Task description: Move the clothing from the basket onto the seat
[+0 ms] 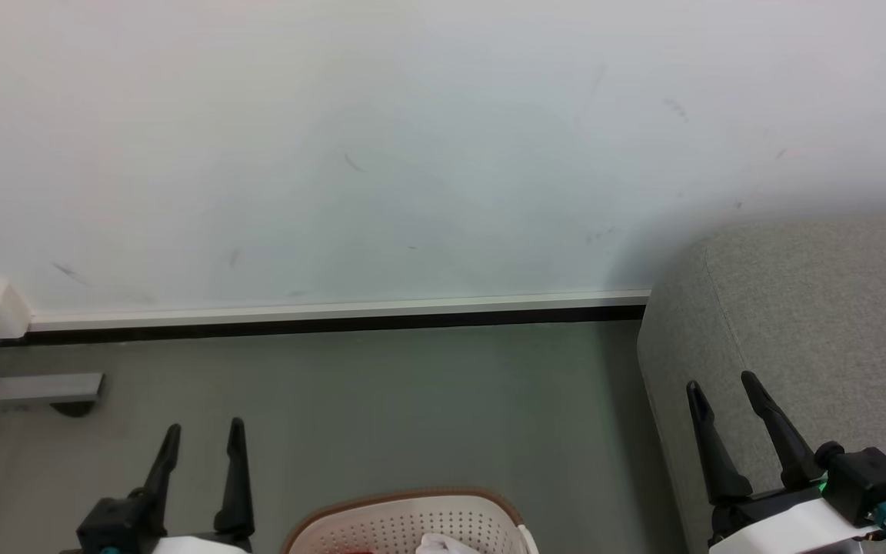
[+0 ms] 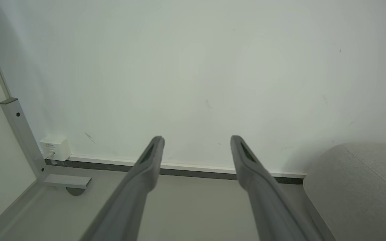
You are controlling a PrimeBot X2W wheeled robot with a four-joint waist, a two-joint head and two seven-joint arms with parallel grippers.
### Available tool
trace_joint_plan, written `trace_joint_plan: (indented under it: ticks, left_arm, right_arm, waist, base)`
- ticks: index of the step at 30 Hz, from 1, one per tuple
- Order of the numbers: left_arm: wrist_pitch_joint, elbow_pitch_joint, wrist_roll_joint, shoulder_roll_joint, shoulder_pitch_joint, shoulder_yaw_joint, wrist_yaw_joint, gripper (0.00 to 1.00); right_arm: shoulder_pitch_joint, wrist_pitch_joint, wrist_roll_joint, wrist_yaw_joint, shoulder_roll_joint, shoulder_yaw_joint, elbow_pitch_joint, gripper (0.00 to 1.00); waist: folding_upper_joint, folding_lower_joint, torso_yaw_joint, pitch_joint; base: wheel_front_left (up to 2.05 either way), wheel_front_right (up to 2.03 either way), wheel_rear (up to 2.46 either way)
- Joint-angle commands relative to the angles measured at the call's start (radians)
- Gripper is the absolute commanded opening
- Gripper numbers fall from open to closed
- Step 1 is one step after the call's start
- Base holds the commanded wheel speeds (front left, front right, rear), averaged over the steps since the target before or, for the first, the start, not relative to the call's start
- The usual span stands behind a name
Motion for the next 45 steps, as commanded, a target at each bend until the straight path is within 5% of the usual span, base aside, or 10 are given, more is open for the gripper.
trace_joint_plan:
  ticks: [1, 15, 45]
  left_arm:
    - [-0.013, -0.003, 0.023, 0.009, 0.006, 0.0, 0.005, 1.0]
    - [-0.036, -0.006, 0.123, 0.006, 0.007, 0.003, 0.008, 1.0]
    - [-0.033, -0.004, 0.099, 0.0, 0.005, 0.012, -0.003, 1.0]
  right_arm:
    - [-0.017, -0.007, -0.02, -0.002, -0.005, 0.004, -0.001, 1.0]
    - [-0.023, -0.033, -0.093, -0.002, -0.009, 0.028, 0.004, 1.0]
    - [-0.034, -0.031, -0.076, -0.002, -0.007, 0.022, 0.001, 1.0]
  waist:
    - [-0.0001, 0.0, 0.0, 0.0]
    - [-0.0001, 0.0, 0.001, 0.001]
    - [-0.0001, 0.0, -0.015, 0.013]
  base:
    - [0.0, 0.0, 0.0]
    - [0.0, 0.0, 0.0]
    - [0.0, 0.0, 0.0]
